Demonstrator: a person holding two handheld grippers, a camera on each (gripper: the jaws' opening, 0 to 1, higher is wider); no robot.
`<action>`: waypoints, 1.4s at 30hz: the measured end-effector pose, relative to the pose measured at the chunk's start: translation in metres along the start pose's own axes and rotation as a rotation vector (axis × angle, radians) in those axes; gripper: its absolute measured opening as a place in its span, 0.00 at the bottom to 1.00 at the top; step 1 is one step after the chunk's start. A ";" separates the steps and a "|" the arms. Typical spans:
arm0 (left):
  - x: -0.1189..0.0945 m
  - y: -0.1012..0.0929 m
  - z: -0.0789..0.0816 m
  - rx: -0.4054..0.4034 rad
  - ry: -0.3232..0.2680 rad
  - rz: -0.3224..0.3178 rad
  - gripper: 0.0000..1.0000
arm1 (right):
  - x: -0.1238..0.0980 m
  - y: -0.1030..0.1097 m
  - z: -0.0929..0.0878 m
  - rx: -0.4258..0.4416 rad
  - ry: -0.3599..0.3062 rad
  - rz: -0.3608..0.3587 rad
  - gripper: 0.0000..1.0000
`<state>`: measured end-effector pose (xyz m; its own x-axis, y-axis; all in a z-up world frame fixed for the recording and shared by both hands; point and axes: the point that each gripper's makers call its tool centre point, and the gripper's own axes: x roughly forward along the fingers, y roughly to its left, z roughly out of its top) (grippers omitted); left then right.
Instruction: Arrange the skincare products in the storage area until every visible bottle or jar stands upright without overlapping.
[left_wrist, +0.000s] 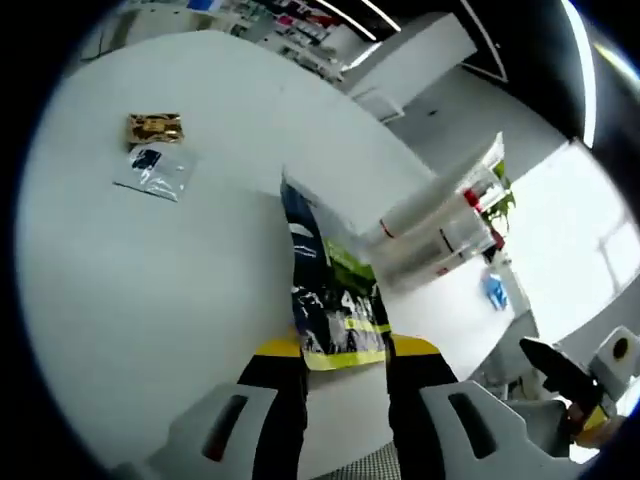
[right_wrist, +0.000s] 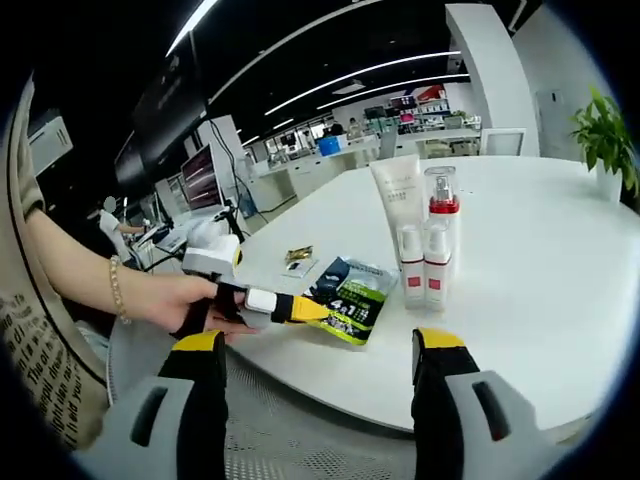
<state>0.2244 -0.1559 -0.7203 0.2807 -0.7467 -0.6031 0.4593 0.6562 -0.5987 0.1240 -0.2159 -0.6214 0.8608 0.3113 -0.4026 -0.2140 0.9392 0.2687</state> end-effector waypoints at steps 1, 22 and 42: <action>-0.001 0.001 0.000 0.001 0.000 0.004 0.29 | 0.000 0.000 0.000 0.000 0.000 0.002 0.76; -0.035 0.019 0.015 0.142 -0.026 0.097 0.50 | 0.001 0.002 -0.003 -0.002 0.022 0.025 0.77; -0.117 0.021 0.033 0.329 -0.130 0.142 0.85 | 0.002 0.002 -0.008 0.000 0.047 0.034 0.80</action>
<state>0.2293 -0.0584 -0.6453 0.4564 -0.6721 -0.5831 0.6480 0.7001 -0.2998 0.1211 -0.2119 -0.6284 0.8306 0.3491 -0.4338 -0.2422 0.9280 0.2831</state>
